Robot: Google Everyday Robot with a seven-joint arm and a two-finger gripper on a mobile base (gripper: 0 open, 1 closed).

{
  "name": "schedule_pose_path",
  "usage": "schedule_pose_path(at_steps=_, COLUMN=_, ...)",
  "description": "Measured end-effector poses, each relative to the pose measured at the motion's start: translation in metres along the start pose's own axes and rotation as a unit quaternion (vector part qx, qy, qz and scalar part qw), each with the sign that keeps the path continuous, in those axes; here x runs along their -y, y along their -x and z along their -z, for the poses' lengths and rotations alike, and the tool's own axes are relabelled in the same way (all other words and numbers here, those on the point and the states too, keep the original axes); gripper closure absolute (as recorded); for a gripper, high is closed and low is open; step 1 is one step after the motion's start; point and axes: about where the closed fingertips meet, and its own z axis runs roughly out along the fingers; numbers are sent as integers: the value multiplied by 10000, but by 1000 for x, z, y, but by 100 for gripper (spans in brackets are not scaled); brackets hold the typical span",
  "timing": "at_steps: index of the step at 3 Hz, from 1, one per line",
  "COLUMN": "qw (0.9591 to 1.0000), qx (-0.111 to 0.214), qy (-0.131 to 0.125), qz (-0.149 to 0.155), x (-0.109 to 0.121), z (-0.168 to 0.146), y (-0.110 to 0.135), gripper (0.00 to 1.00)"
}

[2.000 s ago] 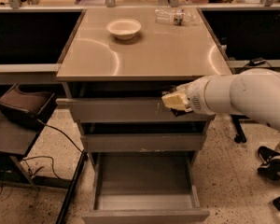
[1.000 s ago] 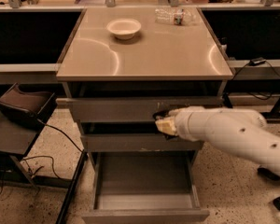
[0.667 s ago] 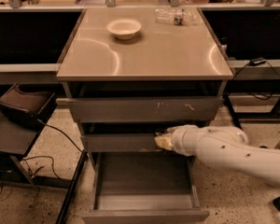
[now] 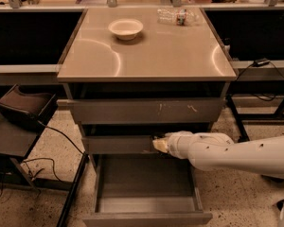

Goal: Place rxbar chocolate into bottom drawer

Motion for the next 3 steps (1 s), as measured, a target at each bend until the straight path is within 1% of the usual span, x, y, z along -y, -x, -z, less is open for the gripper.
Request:
schedule_pose_path(at_steps=1, qw=9994, qx=-62, qy=-38, qz=-335, x=10, z=-31, y=-36, gripper=100)
schedule_pose_path(at_steps=2, qw=9971, qx=-506, qy=-327, qz=-470, x=20, z=-83, y=-121, gripper=100)
schedule_pose_path(at_steps=3, qw=9938, qx=-503, qy=-764, qz=-628, x=26, z=-132, y=-170, gripper=100)
